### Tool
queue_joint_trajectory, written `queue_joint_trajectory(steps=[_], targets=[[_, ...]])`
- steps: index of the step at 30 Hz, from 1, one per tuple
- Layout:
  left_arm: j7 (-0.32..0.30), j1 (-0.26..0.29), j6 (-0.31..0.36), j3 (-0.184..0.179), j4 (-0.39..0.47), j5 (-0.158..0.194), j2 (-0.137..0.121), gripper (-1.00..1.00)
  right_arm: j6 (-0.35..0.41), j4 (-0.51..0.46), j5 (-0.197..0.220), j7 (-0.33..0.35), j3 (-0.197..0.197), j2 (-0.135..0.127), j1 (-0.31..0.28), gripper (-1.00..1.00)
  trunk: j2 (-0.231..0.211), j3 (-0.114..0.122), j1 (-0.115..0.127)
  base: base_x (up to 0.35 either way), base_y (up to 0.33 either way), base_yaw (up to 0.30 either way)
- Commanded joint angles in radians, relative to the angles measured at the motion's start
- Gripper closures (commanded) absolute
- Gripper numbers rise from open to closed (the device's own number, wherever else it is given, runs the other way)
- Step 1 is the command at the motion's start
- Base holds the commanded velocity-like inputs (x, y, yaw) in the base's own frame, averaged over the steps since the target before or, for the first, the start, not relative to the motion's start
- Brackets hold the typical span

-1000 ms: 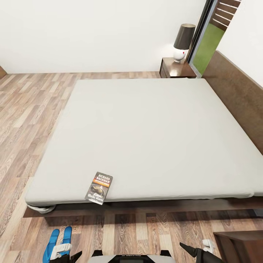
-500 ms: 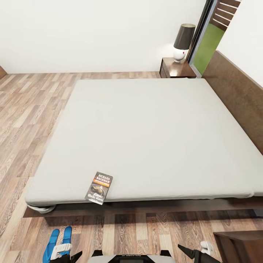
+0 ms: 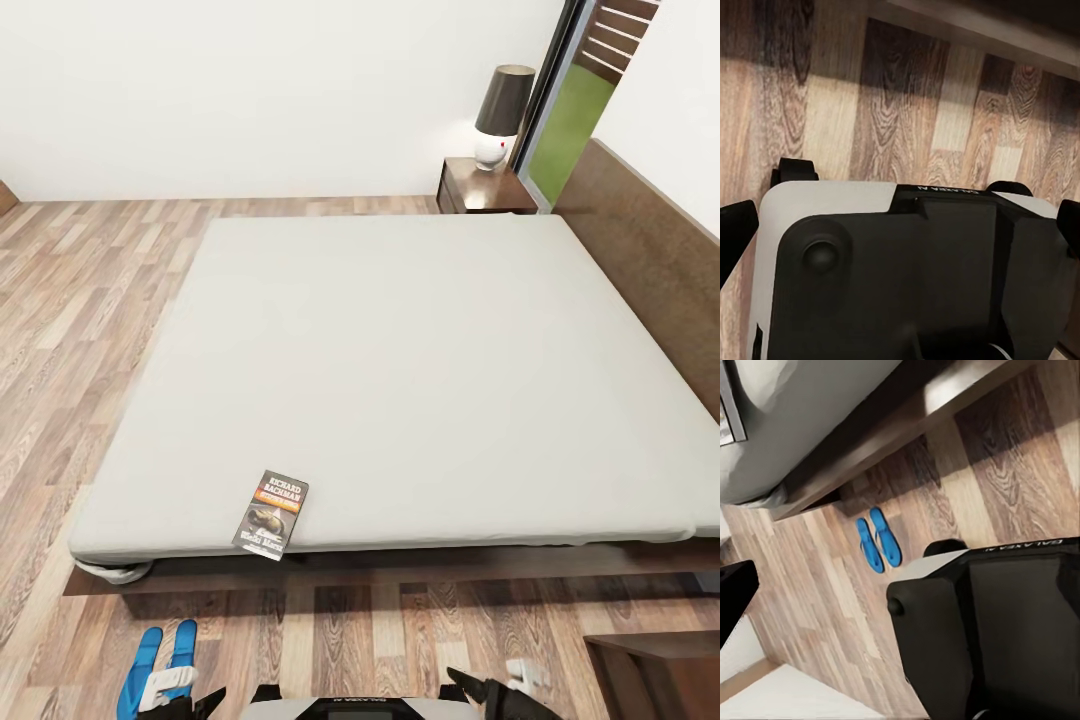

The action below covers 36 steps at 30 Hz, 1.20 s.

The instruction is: In the bedroom, move the book from the bed onto either nightstand, and place the two sandals side by side next to the bed.

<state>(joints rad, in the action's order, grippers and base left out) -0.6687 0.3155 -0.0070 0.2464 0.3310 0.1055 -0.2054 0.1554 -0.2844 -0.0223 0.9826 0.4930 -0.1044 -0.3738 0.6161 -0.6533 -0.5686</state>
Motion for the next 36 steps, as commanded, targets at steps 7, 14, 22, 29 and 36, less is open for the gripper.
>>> queue_joint_trajectory(steps=[7,14,22,29,36], targets=[[-0.005,0.0,-0.001,0.004,0.0,0.004,0.0,-1.0,0.144,-0.093,-0.001,-0.124,0.006,0.125,-0.008,-1.0,0.001,-0.001,0.0,0.0,0.0,0.0],[-0.005,0.0,-0.004,0.006,0.001,0.006,0.001,-1.0,0.233,-0.139,-0.001,-0.134,0.005,0.165,-0.052,-1.0,0.001,-0.001,0.0,0.0,0.0,0.0],[-0.005,0.0,-0.01,0.004,0.002,0.007,0.001,-1.0,0.324,-0.244,0.007,-0.123,-0.022,0.19,-0.099,-1.0,0.001,-0.001,0.0,0.0,0.0,0.0],[-0.006,0.0,-0.035,0.004,0.002,0.008,0.001,-1.0,0.342,-0.291,0.012,-0.12,-0.096,0.192,-0.102,-1.0,0.001,-0.001,0.0,0.0,0.0,0.0],[-0.006,0.0,-0.037,0.005,0.002,0.008,0.001,-1.0,0.343,-0.294,0.013,-0.119,-0.105,0.192,-0.102,-1.0,0.001,-0.001,0.0,0.0,0.0,0.031]])
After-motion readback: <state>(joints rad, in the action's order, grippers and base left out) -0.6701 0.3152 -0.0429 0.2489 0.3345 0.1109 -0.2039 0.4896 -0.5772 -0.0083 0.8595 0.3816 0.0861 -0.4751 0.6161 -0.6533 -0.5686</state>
